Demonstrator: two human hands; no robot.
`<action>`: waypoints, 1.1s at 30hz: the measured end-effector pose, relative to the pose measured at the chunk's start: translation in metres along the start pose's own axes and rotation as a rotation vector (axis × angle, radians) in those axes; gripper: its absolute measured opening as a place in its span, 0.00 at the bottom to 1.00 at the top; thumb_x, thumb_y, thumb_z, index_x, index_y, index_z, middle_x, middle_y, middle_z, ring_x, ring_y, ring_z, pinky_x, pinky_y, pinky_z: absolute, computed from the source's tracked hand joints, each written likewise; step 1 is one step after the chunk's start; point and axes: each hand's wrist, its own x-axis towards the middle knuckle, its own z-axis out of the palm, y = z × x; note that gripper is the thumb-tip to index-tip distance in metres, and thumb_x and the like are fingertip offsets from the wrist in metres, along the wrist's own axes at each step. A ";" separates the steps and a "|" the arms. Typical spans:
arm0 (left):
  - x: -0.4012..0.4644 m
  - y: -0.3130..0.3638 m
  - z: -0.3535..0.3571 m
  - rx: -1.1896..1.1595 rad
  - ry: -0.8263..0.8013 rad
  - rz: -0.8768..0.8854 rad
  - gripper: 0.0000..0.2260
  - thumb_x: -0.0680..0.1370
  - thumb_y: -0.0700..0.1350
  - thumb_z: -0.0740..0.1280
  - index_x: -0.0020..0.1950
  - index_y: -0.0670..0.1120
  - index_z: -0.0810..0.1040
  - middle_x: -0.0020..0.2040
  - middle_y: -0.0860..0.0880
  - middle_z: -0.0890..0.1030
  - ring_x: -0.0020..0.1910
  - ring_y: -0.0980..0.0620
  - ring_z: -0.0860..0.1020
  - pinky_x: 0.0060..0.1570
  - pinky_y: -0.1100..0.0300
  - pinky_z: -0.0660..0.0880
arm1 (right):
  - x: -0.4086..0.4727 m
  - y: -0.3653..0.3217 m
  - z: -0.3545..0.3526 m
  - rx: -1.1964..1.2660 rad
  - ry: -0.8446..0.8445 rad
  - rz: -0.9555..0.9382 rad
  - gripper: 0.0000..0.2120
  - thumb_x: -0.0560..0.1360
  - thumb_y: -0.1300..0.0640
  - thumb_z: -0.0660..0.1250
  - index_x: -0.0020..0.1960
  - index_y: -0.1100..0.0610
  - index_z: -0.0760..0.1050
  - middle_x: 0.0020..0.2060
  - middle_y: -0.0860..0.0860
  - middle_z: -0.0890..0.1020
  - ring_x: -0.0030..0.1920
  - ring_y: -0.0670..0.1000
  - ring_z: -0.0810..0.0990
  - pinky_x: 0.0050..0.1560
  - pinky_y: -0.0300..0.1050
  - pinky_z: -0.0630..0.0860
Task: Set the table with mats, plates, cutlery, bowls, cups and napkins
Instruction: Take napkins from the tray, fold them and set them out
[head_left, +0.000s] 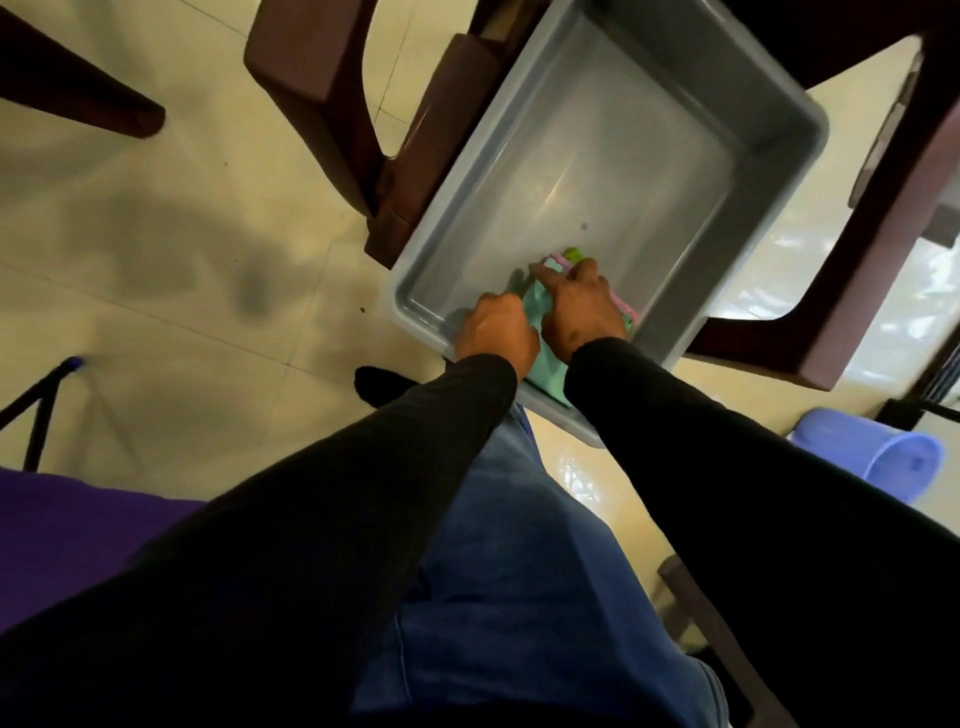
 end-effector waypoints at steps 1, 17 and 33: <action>-0.001 0.000 0.000 0.002 0.008 0.006 0.13 0.80 0.48 0.67 0.61 0.42 0.79 0.58 0.41 0.80 0.56 0.41 0.80 0.53 0.52 0.75 | 0.000 0.000 0.000 -0.034 0.018 -0.021 0.27 0.77 0.59 0.67 0.73 0.45 0.68 0.69 0.59 0.65 0.68 0.63 0.68 0.68 0.58 0.70; -0.027 -0.001 -0.014 -0.172 0.047 0.178 0.06 0.78 0.44 0.68 0.53 0.45 0.80 0.50 0.45 0.81 0.49 0.45 0.79 0.50 0.52 0.78 | -0.036 -0.003 -0.050 -0.087 0.094 -0.162 0.13 0.65 0.44 0.58 0.42 0.52 0.69 0.36 0.51 0.72 0.39 0.57 0.74 0.49 0.47 0.69; -0.165 0.015 -0.130 -0.588 0.076 0.408 0.07 0.78 0.43 0.73 0.53 0.43 0.83 0.51 0.49 0.84 0.48 0.55 0.79 0.49 0.65 0.71 | -0.160 -0.100 -0.237 -0.299 -0.139 -0.378 0.13 0.72 0.53 0.65 0.33 0.59 0.70 0.30 0.53 0.72 0.31 0.53 0.70 0.31 0.42 0.66</action>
